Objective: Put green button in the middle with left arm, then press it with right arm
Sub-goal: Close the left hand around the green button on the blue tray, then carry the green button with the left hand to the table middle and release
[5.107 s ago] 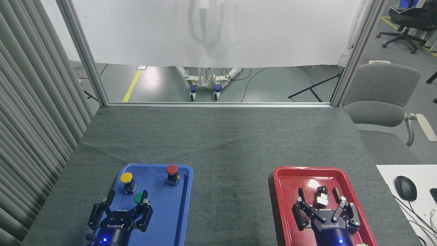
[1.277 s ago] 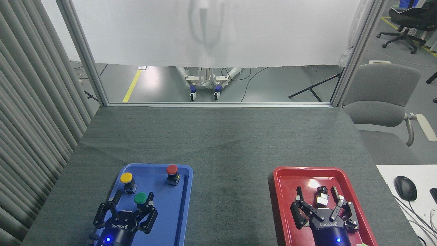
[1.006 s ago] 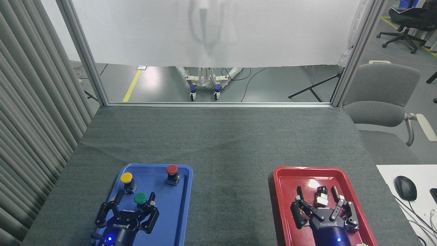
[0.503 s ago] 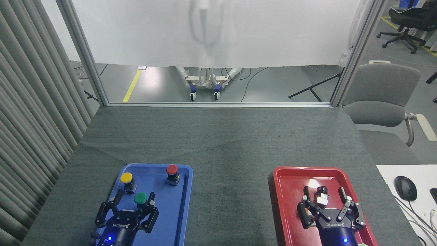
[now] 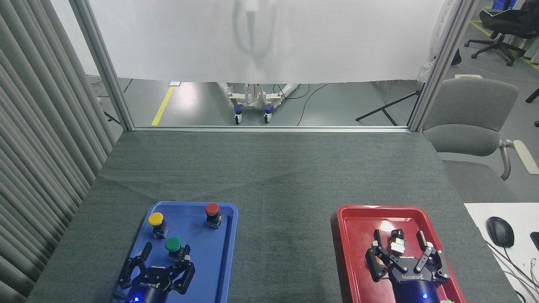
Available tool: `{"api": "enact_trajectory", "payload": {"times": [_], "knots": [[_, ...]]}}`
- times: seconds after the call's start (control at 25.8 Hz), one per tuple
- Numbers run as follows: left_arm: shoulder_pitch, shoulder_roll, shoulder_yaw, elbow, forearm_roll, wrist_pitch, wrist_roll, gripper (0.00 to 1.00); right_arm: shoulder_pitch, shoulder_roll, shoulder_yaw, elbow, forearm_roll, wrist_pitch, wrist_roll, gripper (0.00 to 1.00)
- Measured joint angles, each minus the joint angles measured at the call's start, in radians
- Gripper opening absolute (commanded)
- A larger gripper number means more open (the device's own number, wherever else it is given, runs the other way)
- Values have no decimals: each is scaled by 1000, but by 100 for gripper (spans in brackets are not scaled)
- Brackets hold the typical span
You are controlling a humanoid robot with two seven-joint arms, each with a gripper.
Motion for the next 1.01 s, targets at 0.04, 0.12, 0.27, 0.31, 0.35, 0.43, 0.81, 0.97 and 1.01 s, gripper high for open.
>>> {"api": "enact_trajectory", "payload": {"times": [0.04,0.12,0.27,0.31,0.35,0.43,0.81,0.97,1.01], "knots": [[-1,0,0,11,0,-1,0,99,0,0,0,0,0,0,0,100],[-8,-1,0,30,0,-6,3,99,-1,0,-1,0,0,0,0,100],[-17,-2,0,74,0,-7,4,99,-2,-1,-1,0,0,0,0,100],[-20,-2,0,87,0,-8,4,99,-2,-1,-1,0,0,0,0,100],[-26,-3,0,104,0,-9,4,99,-2,-1,-1,0,0,0,0,100],[-38,-2,0,144,0,-12,4,99,-3,-1,-1,0,0,0,0,100],[-157,2,-4,360,0,-60,3,99,-2,-2,-1,0,0,-1,0,100],[-203,1,-3,430,0,-58,5,85,-2,2,-1,0,0,-1,0,100],[-211,1,-3,439,0,-56,5,80,-2,2,-1,0,0,-1,0,100]]}}
